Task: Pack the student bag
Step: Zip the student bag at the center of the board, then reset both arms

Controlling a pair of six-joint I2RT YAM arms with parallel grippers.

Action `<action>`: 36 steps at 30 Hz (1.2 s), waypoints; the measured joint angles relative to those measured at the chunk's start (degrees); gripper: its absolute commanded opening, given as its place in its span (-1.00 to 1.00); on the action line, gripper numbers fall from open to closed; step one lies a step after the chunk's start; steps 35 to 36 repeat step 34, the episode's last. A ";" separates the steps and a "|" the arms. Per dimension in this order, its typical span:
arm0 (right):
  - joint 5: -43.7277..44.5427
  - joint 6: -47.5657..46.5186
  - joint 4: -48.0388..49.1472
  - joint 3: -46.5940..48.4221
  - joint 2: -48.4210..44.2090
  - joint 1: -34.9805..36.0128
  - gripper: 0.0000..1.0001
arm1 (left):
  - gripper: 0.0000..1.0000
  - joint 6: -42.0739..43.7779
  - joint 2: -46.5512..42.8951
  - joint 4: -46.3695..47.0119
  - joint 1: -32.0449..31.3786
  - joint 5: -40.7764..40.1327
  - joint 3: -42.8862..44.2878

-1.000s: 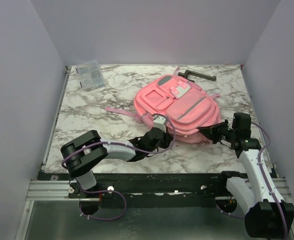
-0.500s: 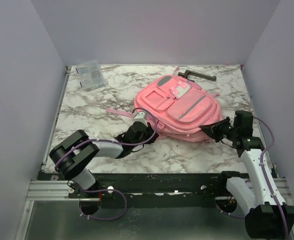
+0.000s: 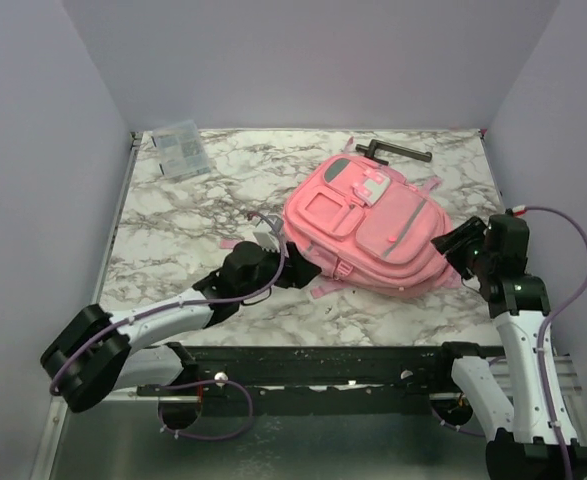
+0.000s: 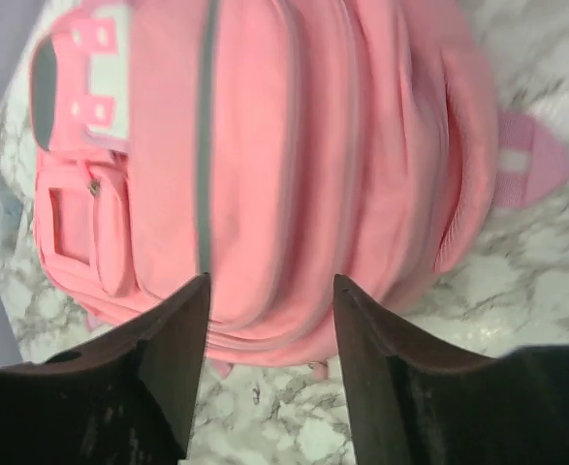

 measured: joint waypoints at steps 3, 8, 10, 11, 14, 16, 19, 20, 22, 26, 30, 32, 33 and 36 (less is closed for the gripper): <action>4.55 -4.72 -1.16 6.14 0.68 -0.11 0.44 | 0.51 1.75 -9.27 -3.54 0.70 0.90 -0.07; 5.81 -11.72 -1.49 13.97 -2.29 -0.11 0.65 | 0.81 5.62 -23.34 -12.94 2.86 0.98 3.19; 5.92 -14.23 -1.55 17.49 -3.91 -0.11 0.75 | 0.91 7.65 -28.55 -18.45 3.76 0.39 7.54; 6.16 -15.61 -1.53 19.63 -4.50 -0.11 0.78 | 0.95 8.48 -30.73 -20.50 4.07 -0.09 9.81; 7.96 -18.82 -1.55 26.49 -5.40 -0.11 0.81 | 0.97 12.37 -35.82 -25.81 4.50 -2.03 16.90; 10.01 -20.68 -1.40 31.76 -5.14 -0.11 0.81 | 0.97 15.78 -38.07 -29.27 4.52 -3.85 22.29; 12.66 -22.36 -1.42 36.11 -4.87 -0.11 0.86 | 0.97 20.35 -40.72 -32.81 4.52 -6.47 29.20; 13.57 -22.80 -1.46 37.18 -4.70 -0.09 0.87 | 0.97 21.40 -41.13 -33.46 4.52 -7.10 30.53; 15.06 -23.52 -1.51 38.97 -4.13 0.02 0.88 | 0.97 23.67 -42.38 -34.97 4.55 -8.63 33.27; 16.94 -24.09 -1.66 41.70 -2.54 0.28 0.90 | 0.97 26.73 -44.46 -37.55 4.76 -10.75 35.89; 17.86 -24.24 -1.46 42.47 -2.21 0.28 0.98 | 0.97 28.44 -45.86 -39.08 4.79 -12.39 36.33; 17.79 -24.20 -0.68 42.27 -2.62 0.28 1.00 | 0.97 28.92 -46.10 -39.32 4.79 -13.09 36.33; 17.55 -23.76 -0.31 42.16 -2.84 0.28 1.00 | 0.97 28.96 -46.21 -39.54 4.79 -13.40 36.33; 17.03 -23.23 -0.07 42.42 -2.91 0.28 1.00 | 0.97 28.94 -46.29 -39.67 4.79 -13.46 36.30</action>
